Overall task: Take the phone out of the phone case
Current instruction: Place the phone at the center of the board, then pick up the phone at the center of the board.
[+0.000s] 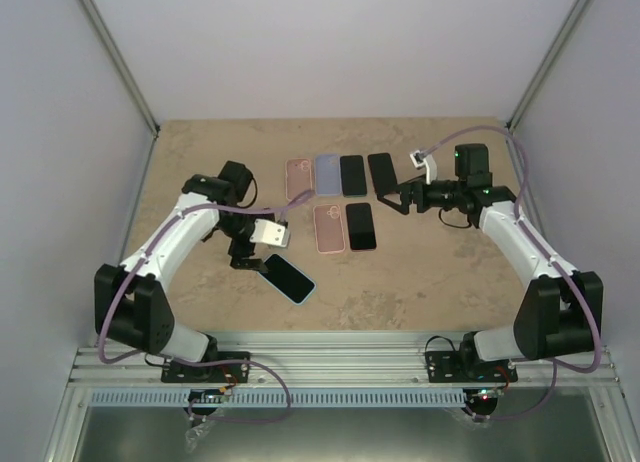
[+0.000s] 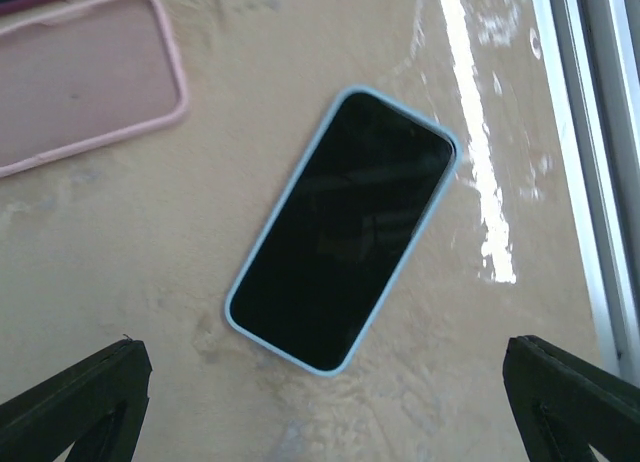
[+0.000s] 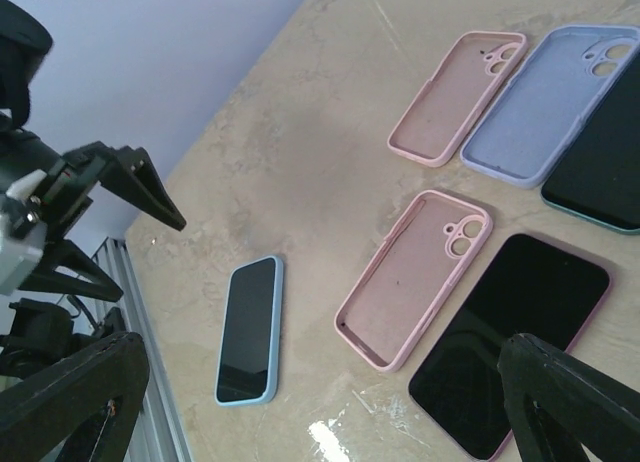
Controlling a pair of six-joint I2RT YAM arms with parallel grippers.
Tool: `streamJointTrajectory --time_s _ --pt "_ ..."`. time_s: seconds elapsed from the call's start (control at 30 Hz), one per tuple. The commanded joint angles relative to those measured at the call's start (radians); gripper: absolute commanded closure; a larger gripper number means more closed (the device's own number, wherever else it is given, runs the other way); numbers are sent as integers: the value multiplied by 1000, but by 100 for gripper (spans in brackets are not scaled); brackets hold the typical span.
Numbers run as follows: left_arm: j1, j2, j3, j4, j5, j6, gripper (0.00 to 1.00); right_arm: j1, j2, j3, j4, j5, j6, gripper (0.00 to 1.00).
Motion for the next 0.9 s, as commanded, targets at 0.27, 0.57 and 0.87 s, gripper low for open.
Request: streamJointTrajectory --time_s 0.27,0.57,0.87 --pt "-155 133 -58 38 -282 291 1 -32 -15 -32 42 -22 5 2" --pt "-227 236 -87 138 -386 197 1 -43 -31 -47 55 -28 12 2" --pt "-268 249 -149 254 -426 165 1 -49 -18 -41 56 -36 21 2"
